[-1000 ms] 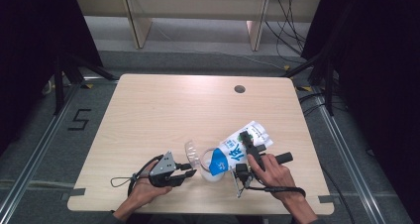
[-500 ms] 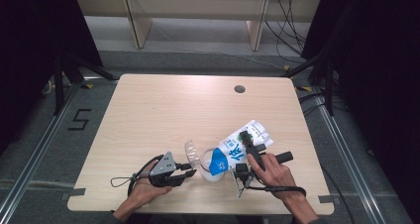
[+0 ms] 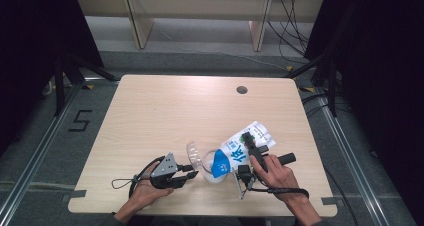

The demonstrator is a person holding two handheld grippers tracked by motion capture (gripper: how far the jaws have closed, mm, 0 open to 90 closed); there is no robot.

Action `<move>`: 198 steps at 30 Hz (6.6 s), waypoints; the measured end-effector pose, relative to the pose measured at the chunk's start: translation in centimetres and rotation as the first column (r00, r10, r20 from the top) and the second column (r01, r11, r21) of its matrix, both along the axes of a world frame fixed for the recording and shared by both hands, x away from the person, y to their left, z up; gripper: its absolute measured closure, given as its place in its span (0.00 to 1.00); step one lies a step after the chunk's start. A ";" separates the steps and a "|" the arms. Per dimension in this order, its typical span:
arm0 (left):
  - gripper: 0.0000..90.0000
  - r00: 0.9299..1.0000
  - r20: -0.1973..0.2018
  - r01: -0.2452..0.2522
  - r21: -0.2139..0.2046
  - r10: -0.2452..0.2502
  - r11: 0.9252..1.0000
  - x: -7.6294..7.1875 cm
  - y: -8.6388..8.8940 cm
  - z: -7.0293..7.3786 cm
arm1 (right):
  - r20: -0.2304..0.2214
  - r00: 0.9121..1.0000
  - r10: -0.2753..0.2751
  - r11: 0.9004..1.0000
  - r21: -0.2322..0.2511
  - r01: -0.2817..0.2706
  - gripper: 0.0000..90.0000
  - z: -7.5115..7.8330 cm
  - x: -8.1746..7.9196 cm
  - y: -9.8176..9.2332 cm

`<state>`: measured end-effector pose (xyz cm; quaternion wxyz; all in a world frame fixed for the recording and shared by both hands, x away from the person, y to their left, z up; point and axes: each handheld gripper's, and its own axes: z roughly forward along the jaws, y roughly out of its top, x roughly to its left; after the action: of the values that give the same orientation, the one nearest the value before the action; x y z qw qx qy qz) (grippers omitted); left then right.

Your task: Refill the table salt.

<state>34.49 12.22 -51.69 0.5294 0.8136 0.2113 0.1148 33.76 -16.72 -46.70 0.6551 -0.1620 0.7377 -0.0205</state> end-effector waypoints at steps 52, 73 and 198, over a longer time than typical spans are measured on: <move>0.80 1.000 0.012 0.021 0.002 -0.021 1.000 0.3 0.1 0.0 | 0.003 0.999 0.042 0.999 -0.010 -0.042 0.75 0.1 0.1 0.1; 0.79 1.000 0.013 0.010 0.005 -0.010 1.000 0.2 0.2 0.0 | -0.007 0.999 0.048 0.999 0.000 -0.048 0.78 0.0 -0.2 -0.1; 0.46 0.996 -0.068 -0.060 -0.057 0.056 0.997 -0.3 2.2 0.7 | -0.445 0.807 0.389 0.256 0.893 0.370 0.88 -1.8 4.2 -7.0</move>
<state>34.23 14.43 -50.96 0.5421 0.7946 0.2555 0.0967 37.92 -23.74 -48.48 0.3471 0.2705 0.7528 0.4896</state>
